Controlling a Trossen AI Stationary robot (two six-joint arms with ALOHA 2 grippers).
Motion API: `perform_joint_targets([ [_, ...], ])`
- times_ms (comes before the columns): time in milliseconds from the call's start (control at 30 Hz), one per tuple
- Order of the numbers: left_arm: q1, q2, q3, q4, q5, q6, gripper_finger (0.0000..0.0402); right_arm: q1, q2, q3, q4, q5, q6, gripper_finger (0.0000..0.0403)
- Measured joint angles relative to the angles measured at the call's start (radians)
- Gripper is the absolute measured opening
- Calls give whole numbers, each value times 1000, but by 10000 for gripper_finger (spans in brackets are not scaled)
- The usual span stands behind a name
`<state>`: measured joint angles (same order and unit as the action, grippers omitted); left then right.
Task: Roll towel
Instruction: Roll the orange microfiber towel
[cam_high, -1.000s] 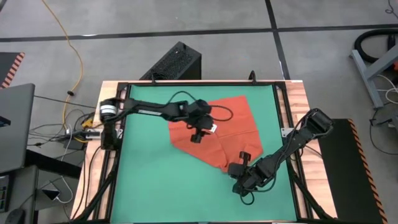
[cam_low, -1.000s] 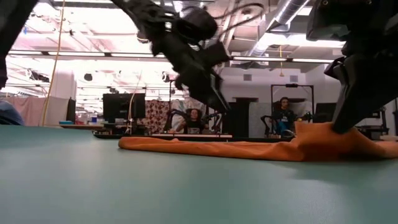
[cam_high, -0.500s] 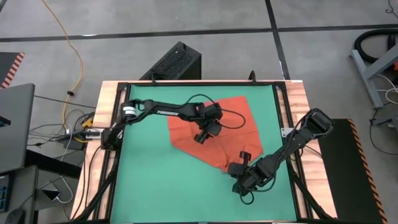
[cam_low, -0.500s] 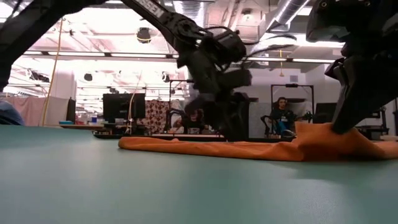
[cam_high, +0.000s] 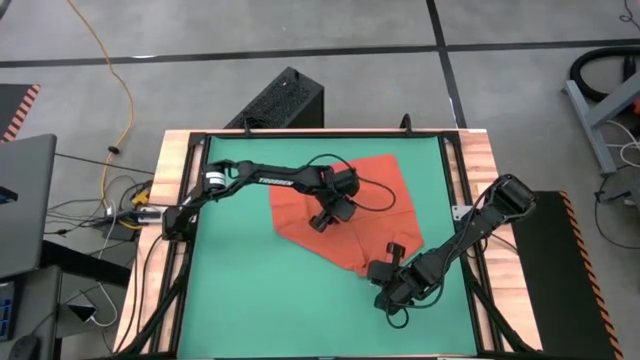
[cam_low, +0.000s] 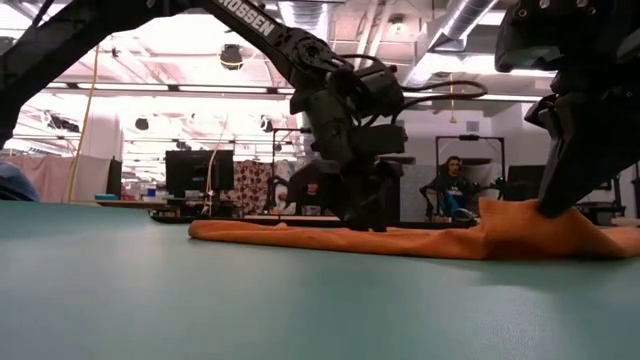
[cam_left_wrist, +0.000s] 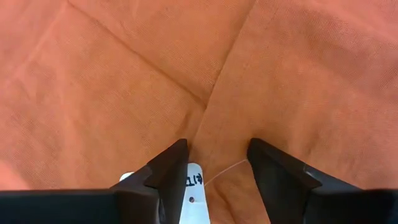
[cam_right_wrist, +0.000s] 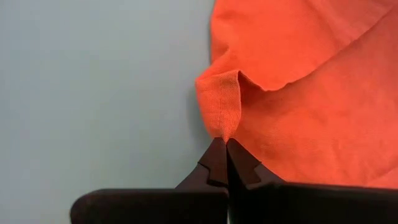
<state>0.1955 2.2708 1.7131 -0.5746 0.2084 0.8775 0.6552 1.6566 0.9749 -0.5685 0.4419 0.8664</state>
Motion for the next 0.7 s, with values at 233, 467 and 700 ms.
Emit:
perform_joint_targets([
  [233,-1,10,76,-126,-23,-2,88,-1,0,0,0,0,0,4],
  [467,-2,11,136,-175,-63,-18,6,0,0,0,8,0,0,4],
  [700,-20,11,209,-286,-108,-128,1,0,0,0,11,0,0,4],
])
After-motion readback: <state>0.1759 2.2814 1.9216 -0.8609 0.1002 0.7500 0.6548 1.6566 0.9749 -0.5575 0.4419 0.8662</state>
